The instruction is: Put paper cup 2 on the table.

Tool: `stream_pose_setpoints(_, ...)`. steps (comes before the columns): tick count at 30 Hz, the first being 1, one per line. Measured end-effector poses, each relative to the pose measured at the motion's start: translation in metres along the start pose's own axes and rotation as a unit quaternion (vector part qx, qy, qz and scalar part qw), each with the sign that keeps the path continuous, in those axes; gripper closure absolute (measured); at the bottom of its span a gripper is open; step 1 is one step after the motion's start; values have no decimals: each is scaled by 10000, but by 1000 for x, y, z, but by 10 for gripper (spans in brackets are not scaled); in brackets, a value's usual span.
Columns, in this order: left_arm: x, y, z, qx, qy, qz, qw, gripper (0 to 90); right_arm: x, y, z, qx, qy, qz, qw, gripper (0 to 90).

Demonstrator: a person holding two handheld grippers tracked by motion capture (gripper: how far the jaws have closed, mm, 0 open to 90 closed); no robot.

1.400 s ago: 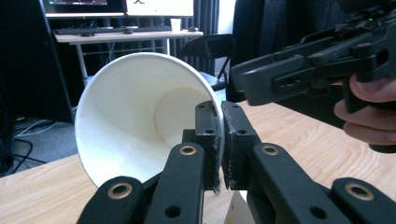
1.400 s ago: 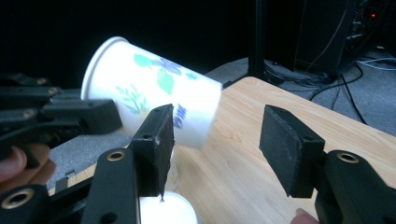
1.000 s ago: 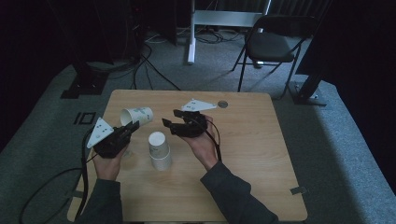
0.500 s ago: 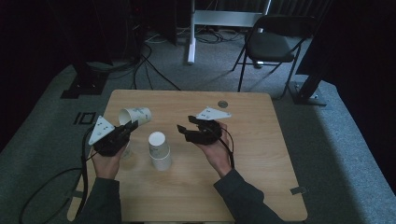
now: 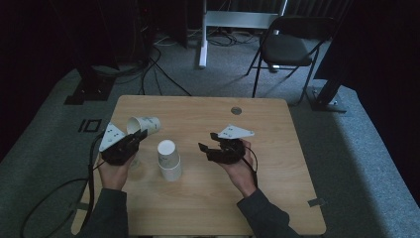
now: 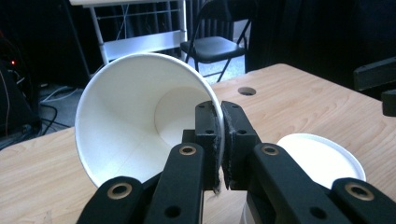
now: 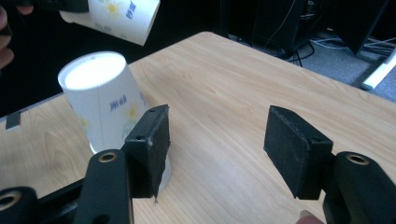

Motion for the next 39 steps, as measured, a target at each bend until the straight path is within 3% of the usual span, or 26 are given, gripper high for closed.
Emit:
stream_pose_setpoints(19, -6, 10, 4, 62, 9, 507, 9987, 868, -35, -7, -12, -4, 302, 181, 9994, 396)
stream_pose_setpoints(39, -11, 21, 6, 44, -15, 1011, 9949, 867, -40, -8, -13, 23, 311, 216, 9993, 393)
Point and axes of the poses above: each handheld gripper's, and its own axes: y roughly forward along the jaws, x roughly out of its top, z roughly to its left, the point moved 1 cm from there along y, roughly forward along the jaws, and after that the axes turned 12 degrees about -x, right-handed, at the moved point
